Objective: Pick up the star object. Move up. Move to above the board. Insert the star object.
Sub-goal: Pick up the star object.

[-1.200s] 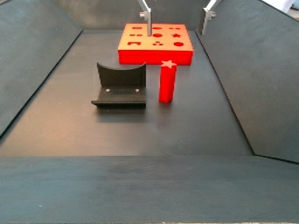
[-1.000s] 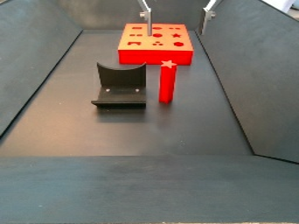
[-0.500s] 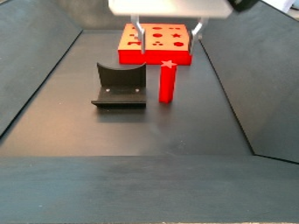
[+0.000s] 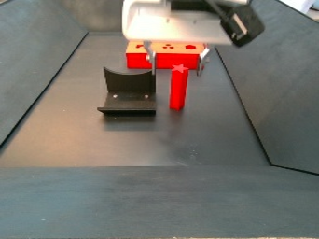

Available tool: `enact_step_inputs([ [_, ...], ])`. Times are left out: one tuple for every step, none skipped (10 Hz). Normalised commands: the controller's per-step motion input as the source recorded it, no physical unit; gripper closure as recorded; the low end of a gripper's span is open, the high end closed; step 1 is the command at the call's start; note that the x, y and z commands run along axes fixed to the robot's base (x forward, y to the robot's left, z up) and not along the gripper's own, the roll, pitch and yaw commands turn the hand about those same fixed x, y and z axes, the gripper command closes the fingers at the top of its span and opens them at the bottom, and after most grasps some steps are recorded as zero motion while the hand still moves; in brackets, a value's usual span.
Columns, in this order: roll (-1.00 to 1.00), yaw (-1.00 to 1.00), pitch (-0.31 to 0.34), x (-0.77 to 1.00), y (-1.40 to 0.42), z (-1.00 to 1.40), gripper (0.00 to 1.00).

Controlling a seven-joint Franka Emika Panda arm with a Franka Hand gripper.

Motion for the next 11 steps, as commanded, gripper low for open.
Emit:
enact_step_inputs([
  [0.00, 0.00, 0.000, 0.00, 0.00, 0.00, 0.00],
  [0.00, 0.00, 0.000, 0.00, 0.00, 0.00, 1.00],
  [0.00, 0.00, 0.000, 0.00, 0.00, 0.00, 1.00],
  [0.00, 0.00, 0.000, 0.00, 0.00, 0.00, 1.00],
  [0.00, 0.00, 0.000, 0.00, 0.00, 0.00, 1.00],
  [0.00, 0.00, 0.000, 0.00, 0.00, 0.00, 1.00],
  [0.00, 0.00, 0.000, 0.00, 0.00, 0.00, 1.00],
  [0.00, 0.00, 0.000, 0.00, 0.00, 0.00, 1.00],
  [0.00, 0.00, 0.000, 0.00, 0.00, 0.00, 1.00],
  [0.00, 0.00, 0.000, 0.00, 0.00, 0.00, 1.00],
  [0.00, 0.00, 0.000, 0.00, 0.00, 0.00, 1.00],
])
